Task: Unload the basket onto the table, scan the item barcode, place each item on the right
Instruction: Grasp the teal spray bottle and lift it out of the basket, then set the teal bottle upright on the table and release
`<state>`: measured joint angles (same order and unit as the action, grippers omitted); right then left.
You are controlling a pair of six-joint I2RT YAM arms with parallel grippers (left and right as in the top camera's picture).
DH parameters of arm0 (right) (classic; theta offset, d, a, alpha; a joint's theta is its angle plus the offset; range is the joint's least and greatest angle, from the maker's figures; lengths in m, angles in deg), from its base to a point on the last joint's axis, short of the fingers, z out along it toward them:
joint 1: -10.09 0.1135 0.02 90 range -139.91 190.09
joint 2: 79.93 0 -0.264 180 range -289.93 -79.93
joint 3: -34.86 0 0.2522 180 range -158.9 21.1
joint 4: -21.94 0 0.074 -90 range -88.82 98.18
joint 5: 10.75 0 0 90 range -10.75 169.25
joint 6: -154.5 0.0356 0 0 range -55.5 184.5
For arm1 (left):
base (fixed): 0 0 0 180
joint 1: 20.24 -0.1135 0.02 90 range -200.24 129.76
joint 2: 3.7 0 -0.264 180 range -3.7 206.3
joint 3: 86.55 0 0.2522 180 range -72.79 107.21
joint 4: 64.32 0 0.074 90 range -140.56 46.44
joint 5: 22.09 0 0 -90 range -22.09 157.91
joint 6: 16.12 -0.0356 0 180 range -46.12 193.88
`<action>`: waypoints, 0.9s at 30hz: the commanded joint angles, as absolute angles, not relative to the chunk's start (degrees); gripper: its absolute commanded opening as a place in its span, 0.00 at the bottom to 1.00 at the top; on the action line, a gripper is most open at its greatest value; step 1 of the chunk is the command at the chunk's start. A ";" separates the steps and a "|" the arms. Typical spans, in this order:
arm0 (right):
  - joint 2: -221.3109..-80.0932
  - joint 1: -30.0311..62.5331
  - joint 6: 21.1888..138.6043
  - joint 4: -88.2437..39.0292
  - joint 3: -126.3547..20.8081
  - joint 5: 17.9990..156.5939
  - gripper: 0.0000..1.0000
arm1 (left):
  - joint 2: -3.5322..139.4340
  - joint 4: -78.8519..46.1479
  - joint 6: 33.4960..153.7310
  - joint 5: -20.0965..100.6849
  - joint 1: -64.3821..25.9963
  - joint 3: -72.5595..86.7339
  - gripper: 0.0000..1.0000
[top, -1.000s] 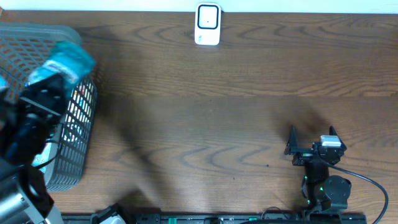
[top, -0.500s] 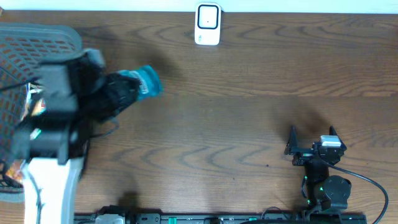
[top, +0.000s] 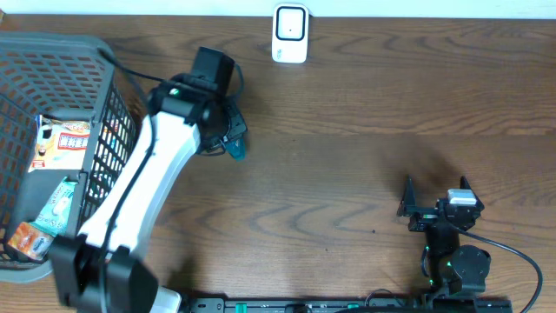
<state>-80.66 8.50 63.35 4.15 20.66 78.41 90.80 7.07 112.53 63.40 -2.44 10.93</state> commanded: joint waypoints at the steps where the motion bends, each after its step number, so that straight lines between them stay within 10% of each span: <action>1: -80.36 9.33 62.50 4.04 20.79 78.76 0.99 | 93.53 6.04 115.72 65.65 -2.53 12.57 0.20; 21: -80.36 9.33 62.50 4.04 20.79 78.76 0.99 | 98.10 7.31 117.71 65.52 -2.26 12.07 0.28; 27: -80.36 9.33 62.50 4.04 20.79 78.76 0.99 | 98.17 7.26 117.69 65.39 -2.26 11.74 0.55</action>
